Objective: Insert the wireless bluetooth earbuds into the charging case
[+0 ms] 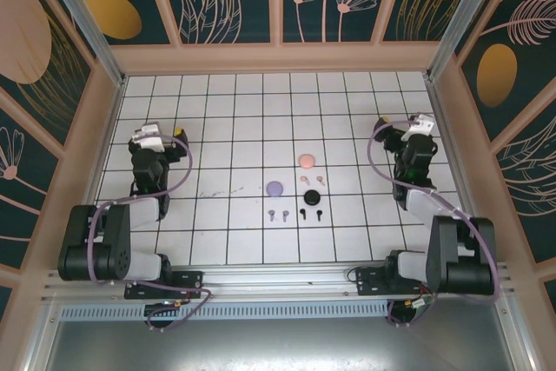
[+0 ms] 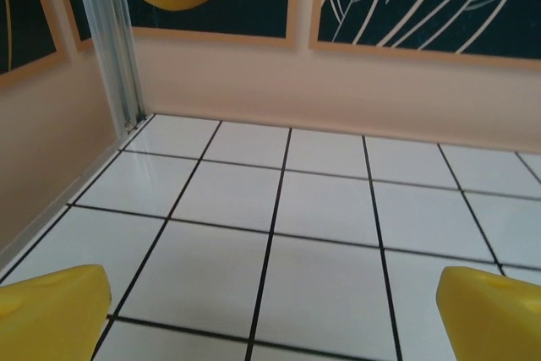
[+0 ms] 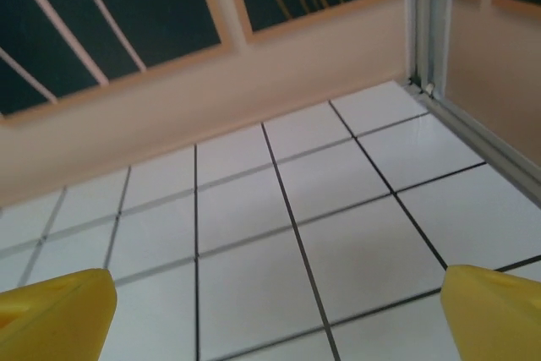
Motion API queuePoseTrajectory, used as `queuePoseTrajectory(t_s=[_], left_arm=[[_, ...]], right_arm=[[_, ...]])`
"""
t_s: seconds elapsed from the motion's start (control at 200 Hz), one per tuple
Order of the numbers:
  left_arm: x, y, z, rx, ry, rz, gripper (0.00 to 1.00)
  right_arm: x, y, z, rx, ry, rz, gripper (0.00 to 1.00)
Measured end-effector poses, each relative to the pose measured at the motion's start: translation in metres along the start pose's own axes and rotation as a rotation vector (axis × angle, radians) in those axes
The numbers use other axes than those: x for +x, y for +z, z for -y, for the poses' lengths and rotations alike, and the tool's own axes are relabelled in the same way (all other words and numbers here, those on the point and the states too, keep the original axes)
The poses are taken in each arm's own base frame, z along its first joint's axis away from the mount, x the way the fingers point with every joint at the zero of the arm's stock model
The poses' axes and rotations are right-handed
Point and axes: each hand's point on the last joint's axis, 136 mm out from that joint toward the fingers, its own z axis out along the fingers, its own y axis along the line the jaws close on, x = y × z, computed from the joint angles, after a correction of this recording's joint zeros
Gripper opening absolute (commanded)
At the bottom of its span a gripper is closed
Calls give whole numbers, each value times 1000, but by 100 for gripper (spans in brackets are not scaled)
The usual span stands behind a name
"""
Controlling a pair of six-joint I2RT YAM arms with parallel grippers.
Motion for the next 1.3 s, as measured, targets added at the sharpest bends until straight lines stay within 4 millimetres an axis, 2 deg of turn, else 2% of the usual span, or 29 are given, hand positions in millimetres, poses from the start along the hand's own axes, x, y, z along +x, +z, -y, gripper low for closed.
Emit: queuePoseTrajectory(t_s=[0.13, 0.29, 0.425, 0.546, 0.711, 0.846, 0.981, 1.161, 1.301], left_arm=[[-25, 0, 1, -8, -32, 8, 99], [-49, -2, 4, -1, -123, 1, 99], [-74, -3, 10, 23, -252, -2, 99], [-85, -1, 21, 73, -380, -31, 99], [-73, -3, 38, 149, -495, -122, 99], [-62, -7, 54, 203, -545, -190, 99], [-57, -11, 76, 266, -565, -246, 99], [-58, -7, 112, 347, -574, -299, 99], [-43, -3, 129, 360, -578, -352, 99]], right_arm=[[-8, 1, -3, 22, 82, -61, 99], [16, -2, -18, -36, 108, -213, 98], [32, -5, -48, -107, 86, -331, 95], [43, -3, -89, -190, 26, -416, 90], [70, -2, -144, -273, -88, -559, 86], [100, 0, -171, -284, -184, -676, 85], [123, 1, -182, -273, -247, -769, 84], [137, -6, -190, -258, -299, -832, 84], [150, -17, -202, -258, -357, -871, 84]])
